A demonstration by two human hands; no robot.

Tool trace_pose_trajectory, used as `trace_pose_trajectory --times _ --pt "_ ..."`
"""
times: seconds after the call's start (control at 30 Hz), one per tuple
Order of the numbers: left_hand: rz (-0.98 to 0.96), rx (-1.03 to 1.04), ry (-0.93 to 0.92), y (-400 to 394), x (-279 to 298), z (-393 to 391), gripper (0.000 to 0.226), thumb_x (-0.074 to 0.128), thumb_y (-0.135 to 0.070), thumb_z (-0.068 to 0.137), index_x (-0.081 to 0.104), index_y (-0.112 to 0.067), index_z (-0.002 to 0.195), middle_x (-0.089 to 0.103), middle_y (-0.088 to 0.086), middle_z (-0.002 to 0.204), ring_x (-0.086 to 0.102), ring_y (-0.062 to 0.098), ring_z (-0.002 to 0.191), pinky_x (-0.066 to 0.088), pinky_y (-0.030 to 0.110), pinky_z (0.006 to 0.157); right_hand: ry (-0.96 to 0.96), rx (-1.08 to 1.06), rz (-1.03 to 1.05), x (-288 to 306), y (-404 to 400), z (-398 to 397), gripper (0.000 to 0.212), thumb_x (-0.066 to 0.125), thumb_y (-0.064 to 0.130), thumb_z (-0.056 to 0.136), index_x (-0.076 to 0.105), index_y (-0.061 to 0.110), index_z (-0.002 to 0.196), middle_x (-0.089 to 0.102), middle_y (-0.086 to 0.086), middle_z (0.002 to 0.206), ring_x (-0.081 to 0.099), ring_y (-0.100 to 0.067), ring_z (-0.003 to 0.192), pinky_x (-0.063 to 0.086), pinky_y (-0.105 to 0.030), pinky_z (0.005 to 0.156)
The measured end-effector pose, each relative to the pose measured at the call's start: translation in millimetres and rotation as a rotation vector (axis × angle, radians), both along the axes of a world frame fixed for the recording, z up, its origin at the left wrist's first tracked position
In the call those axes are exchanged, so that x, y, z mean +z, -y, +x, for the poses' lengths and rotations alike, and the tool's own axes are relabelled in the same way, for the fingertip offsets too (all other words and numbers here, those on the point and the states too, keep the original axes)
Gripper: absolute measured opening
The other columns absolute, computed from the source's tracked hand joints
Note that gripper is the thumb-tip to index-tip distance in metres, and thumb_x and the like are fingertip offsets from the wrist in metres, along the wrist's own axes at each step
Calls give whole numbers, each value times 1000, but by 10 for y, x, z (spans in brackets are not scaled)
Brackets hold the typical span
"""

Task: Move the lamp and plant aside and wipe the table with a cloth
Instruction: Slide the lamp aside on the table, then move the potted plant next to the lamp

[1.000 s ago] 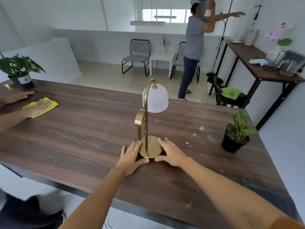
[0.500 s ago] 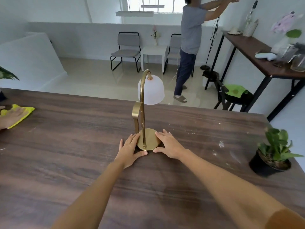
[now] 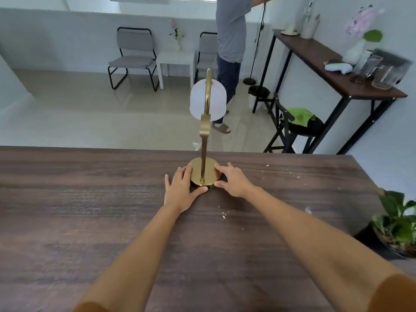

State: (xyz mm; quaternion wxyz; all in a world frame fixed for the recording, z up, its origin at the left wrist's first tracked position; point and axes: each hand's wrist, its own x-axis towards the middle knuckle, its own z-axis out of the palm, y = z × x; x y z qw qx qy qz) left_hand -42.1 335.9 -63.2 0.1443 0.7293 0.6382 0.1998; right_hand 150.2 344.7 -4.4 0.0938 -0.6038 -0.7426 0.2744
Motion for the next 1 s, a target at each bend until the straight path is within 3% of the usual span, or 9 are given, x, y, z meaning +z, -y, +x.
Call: trace_pose_trajectory --times 0.27,0.47,0.6,0.67,0.73,0.8,0.9,1.0 --pt "-44 34 -98 -442 -133 249 86 34 -71 84 9 -22 150 20 4 158 7 23 147 1 56 114 56 -100 -39 -115 -424 140 59 50 23 100 25 22 153 32 -15 157 3 -33 150 5 -47 121" --pt "-178 45 -75 -457 -173 41 67 30 -55 94 3 -30 151 10 5 160 1 24 147 -2 56 115 99 -3 -66 -210 -292 173 56 50 27 100 29 25 152 25 -7 161 1 -35 150 3 -51 120" --pt "-273 82 48 -341 26 -101 64 38 -46 96 9 -29 151 10 9 160 1 29 147 0 59 114 -143 -42 51 -147 275 318 54 58 24 97 41 22 147 29 -8 159 5 -28 151 9 -44 121" --pt "-190 132 148 -131 127 -67 66 43 -43 95 12 -23 150 13 15 158 3 33 146 5 60 113 -255 -75 136 -134 740 488 48 61 24 95 50 22 141 40 -5 154 16 -20 149 16 -37 119" --pt "33 128 233 176 195 163 64 47 -37 95 20 -12 147 22 21 154 13 38 143 17 61 112 -341 -196 228 -175 1315 780 38 65 24 92 62 23 130 56 0 141 36 -11 141 30 -33 117" --pt "161 -2 327 537 244 646 61 47 -34 95 27 -7 145 31 18 151 22 32 142 23 50 114 -419 -479 352 -251 1935 1166 22 69 22 88 73 25 110 71 8 115 60 -2 115 48 -34 101" --pt "30 -227 521 1021 253 1572 53 49 -32 96 36 -11 143 40 5 147 30 18 140 24 35 114 -571 -1042 390 -321 2594 1717 12 70 22 88 73 33 91 74 14 82 69 -4 79 58 -45 81" --pt "-157 -336 736 1290 222 2400 44 55 -30 93 48 -20 134 53 -1 138 48 8 127 36 19 103 -718 -1266 428 -361 2704 2156 13 67 28 90 66 32 103 72 9 92 70 -12 84 57 -54 82"
